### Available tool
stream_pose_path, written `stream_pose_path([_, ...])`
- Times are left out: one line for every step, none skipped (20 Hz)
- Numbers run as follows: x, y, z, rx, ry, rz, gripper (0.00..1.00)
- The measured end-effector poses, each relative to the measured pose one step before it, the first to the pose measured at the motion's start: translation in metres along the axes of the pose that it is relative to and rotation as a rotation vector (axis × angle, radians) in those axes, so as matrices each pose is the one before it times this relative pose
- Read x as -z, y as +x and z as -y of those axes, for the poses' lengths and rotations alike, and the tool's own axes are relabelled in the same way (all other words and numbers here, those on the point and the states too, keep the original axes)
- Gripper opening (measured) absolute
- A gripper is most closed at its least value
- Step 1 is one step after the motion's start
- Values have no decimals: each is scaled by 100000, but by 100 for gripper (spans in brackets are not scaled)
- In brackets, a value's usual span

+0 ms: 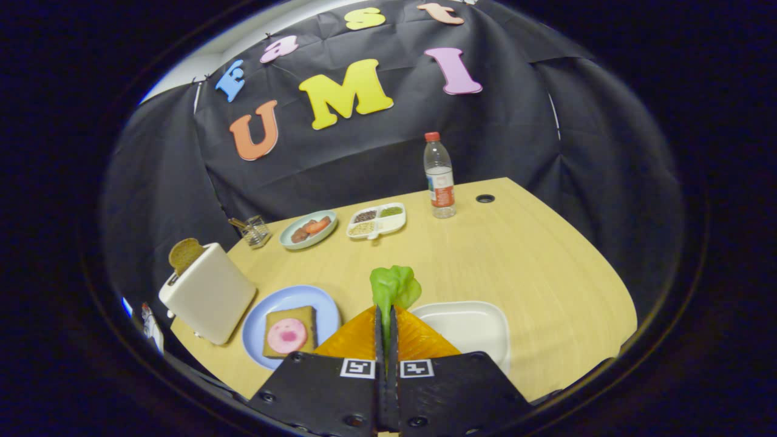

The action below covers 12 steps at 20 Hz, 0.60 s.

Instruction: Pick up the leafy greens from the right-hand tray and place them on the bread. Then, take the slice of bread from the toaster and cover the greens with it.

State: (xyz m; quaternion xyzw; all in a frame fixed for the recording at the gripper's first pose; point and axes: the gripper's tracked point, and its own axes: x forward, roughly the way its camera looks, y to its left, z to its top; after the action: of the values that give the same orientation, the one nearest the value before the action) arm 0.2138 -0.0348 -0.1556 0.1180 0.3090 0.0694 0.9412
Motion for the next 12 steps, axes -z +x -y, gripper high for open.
stream_pose_path([-58,113,-1502,-1196,-1520,289,1])
stream_pose_path([-69,215,-1279,-469,-1931,117,1])
stream_pose_path([148,294,-1347,-388,-2207,-194,1])
stream_pose_path([20,516,-1214,-106,-2617,-214,1])
stream_pose_path([115,377,-1280,143,-2822,-54,1])
stream_pose_path([31,408,-1051,529,-3389,-214,1])
stream_pose_path([6,524,-850,1400,-3744,47,1])
stream_pose_path([-112,564,-561,1761,-3608,-69,1])
stream_pose_path([-55,611,-540,1770,-3361,-85,1])
stream_pose_path([-40,500,-346,2165,-3567,-137,1])
stream_pose_path([-21,476,-281,2383,-3504,-53,1])
stream_pose_path([67,451,-208,1916,-2697,-446,1])
